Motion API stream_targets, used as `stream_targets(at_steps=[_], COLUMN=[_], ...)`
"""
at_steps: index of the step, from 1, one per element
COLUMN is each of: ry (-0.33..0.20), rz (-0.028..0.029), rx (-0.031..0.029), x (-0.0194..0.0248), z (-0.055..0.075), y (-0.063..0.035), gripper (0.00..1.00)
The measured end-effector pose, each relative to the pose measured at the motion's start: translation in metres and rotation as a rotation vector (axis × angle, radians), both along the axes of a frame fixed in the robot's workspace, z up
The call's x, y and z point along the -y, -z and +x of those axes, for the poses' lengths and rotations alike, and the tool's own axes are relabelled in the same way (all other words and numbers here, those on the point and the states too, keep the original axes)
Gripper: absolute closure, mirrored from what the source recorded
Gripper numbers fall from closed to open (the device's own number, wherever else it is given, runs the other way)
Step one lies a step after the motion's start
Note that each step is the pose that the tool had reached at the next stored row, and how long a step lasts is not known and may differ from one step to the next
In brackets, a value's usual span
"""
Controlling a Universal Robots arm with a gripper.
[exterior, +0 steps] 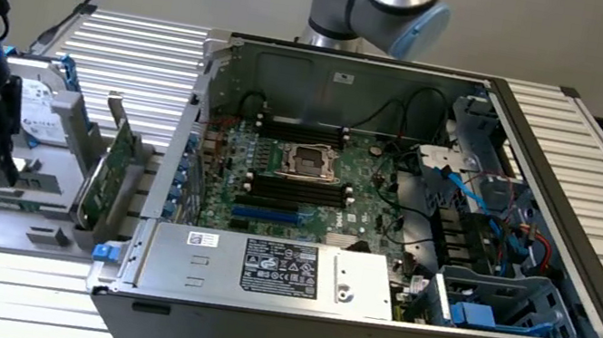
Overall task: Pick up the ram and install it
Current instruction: 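Pick up the ram and move it above insertion slot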
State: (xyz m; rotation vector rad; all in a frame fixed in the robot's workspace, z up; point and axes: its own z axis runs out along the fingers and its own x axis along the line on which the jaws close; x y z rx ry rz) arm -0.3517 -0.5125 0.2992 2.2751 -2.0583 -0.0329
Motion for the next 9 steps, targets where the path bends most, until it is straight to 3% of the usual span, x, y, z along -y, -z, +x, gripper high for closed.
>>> stream_targets(at_steps=[9], ry=[0.0], rz=[0.0006], rx=[-0.0046], x=[-0.0002], z=[0.036], y=[-0.0261], gripper=[0.86])
